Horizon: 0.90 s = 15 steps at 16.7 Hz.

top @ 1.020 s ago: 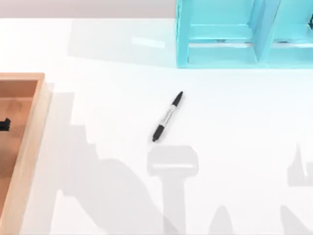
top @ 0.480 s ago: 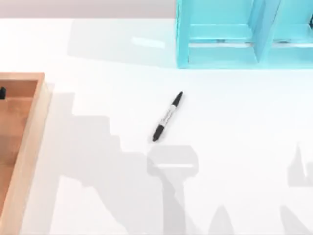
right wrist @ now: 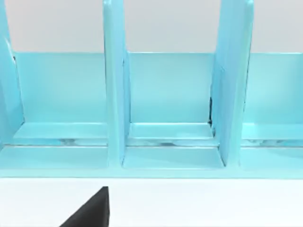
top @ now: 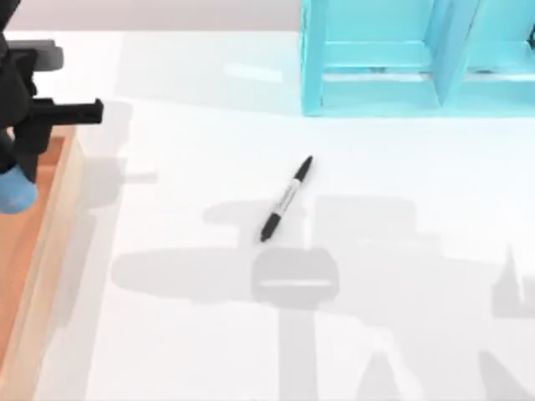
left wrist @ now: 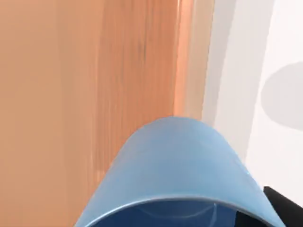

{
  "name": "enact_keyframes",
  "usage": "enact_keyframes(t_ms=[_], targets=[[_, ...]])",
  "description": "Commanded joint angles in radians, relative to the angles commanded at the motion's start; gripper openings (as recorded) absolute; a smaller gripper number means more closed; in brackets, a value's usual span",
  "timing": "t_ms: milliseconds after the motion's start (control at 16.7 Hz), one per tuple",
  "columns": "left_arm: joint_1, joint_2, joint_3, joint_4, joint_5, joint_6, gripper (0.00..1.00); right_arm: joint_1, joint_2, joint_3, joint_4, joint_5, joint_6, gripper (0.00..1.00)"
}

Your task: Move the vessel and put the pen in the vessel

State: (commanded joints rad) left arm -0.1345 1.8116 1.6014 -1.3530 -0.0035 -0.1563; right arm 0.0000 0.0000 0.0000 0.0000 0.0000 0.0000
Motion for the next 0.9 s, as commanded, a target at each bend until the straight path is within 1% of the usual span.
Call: enact_keyframes(t_ms=[120, 240, 480, 660, 900], targets=[[-0.081, -0.023, 0.038, -0.072, 0.002, -0.043, 0.0, 0.0, 0.0, 0.0, 0.0, 0.0, 0.0, 1.0], [-0.124, -0.042, 0.063, -0.111, 0.001, -0.07, 0.0, 0.0, 0.0, 0.0, 0.0, 0.0, 0.0, 1.0], [-0.13, -0.045, 0.068, -0.116, 0.001, -0.074, 0.0, 0.0, 0.0, 0.0, 0.0, 0.0, 0.0, 1.0], [-0.139, -0.024, 0.063, -0.097, -0.002, -0.089, 0.0, 0.0, 0.0, 0.0, 0.0, 0.0, 0.0, 1.0], [-0.246, 0.08, 0.058, 0.017, -0.03, -0.198, 0.0, 0.0, 0.0, 0.0, 0.0, 0.0, 0.0, 1.0]])
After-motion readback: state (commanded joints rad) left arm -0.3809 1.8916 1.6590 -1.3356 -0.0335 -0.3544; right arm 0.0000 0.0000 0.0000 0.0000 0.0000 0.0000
